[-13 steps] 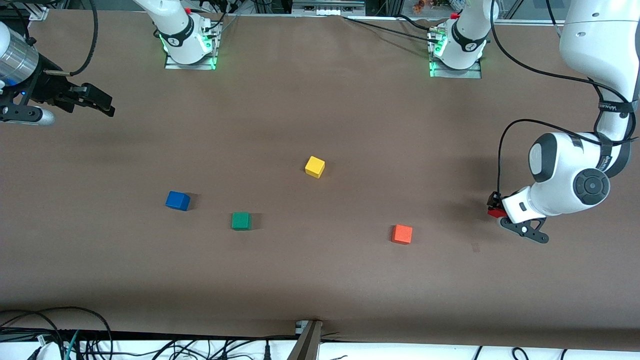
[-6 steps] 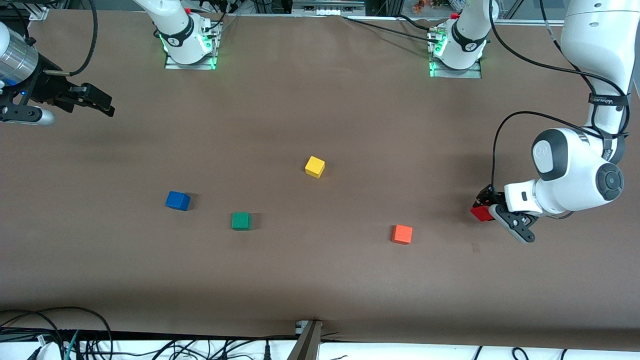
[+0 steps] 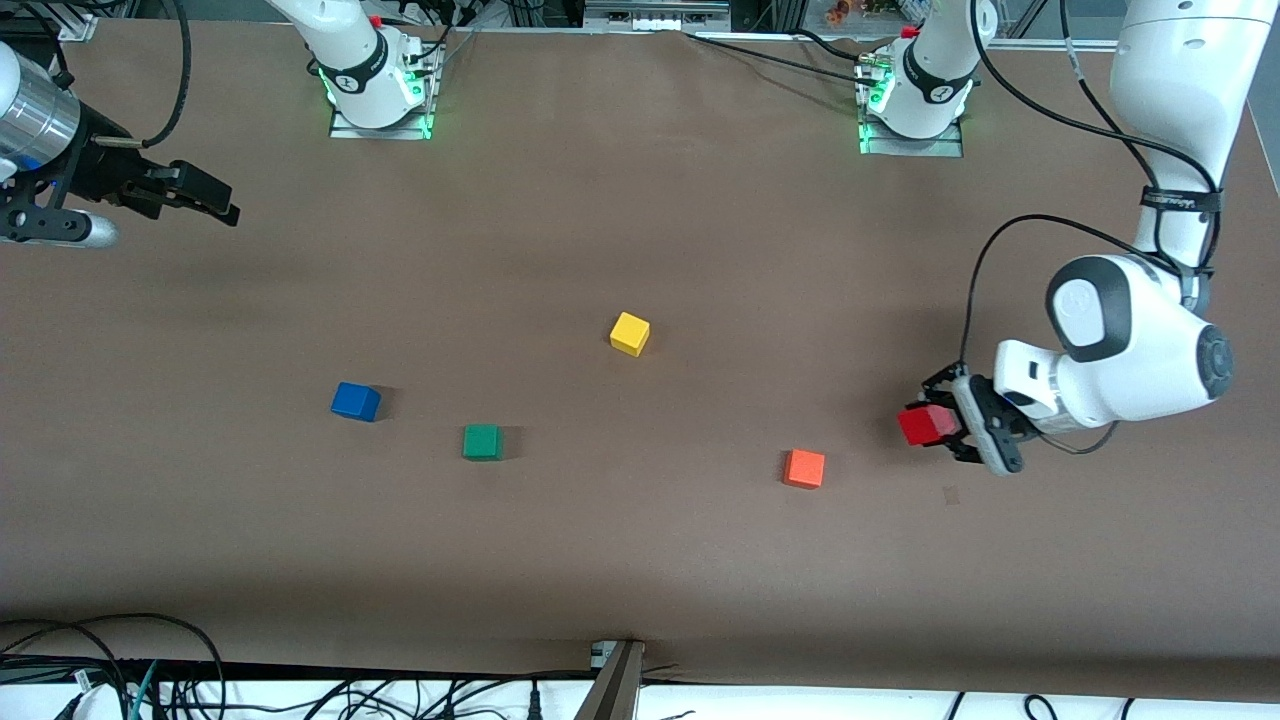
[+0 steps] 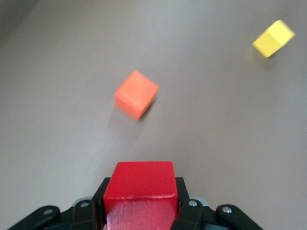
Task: Pass red block to right arm, stack on blue
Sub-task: 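Lift the red cube with the left gripper while the right gripper approaches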
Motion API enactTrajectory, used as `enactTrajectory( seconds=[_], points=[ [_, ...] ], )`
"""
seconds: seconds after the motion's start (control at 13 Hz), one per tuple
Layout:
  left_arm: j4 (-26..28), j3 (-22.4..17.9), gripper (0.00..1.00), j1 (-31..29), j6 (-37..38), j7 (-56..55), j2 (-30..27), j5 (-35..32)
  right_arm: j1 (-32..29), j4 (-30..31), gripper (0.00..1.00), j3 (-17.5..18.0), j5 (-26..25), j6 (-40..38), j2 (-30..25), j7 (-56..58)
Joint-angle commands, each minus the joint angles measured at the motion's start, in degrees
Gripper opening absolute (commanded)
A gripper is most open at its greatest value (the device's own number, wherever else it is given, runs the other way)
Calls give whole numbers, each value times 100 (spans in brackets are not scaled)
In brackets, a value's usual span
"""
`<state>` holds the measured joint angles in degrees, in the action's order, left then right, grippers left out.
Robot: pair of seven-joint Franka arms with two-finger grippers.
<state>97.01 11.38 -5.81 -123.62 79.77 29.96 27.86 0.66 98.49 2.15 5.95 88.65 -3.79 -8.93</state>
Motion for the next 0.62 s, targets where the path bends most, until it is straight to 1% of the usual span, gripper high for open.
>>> enactTrajectory(
  seconds=[0.0,0.08,0.15,0.23,0.31,0.38,0.46,0.54],
  points=[
    [-60,355,0,-34,92,958,27,874,-5,-40,100,-22,397,-102,79,-48],
    [-60,470,0,0,92,1379,53,1279,-5,-23,100,-4,468,-111,185,-39],
    [-77,497,0,62,92,1688,54,1614,-5,-40,100,-4,738,-111,325,-73],
    [-112,645,0,123,92,1778,54,1861,-13,-31,100,-13,1037,-111,422,-74],
    [-130,803,0,133,92,1779,54,2020,-31,-31,100,-13,1397,-119,597,-48],
    [-252,1144,0,141,92,1779,123,2500,-22,-14,100,-13,1957,-119,677,5],
    [-384,1365,0,150,84,1770,220,2827,-22,-5,100,-13,2250,-128,756,23],
    [-455,1532,0,159,40,1770,325,3100,-22,12,100,-13,2679,-198,914,23]
  ],
)
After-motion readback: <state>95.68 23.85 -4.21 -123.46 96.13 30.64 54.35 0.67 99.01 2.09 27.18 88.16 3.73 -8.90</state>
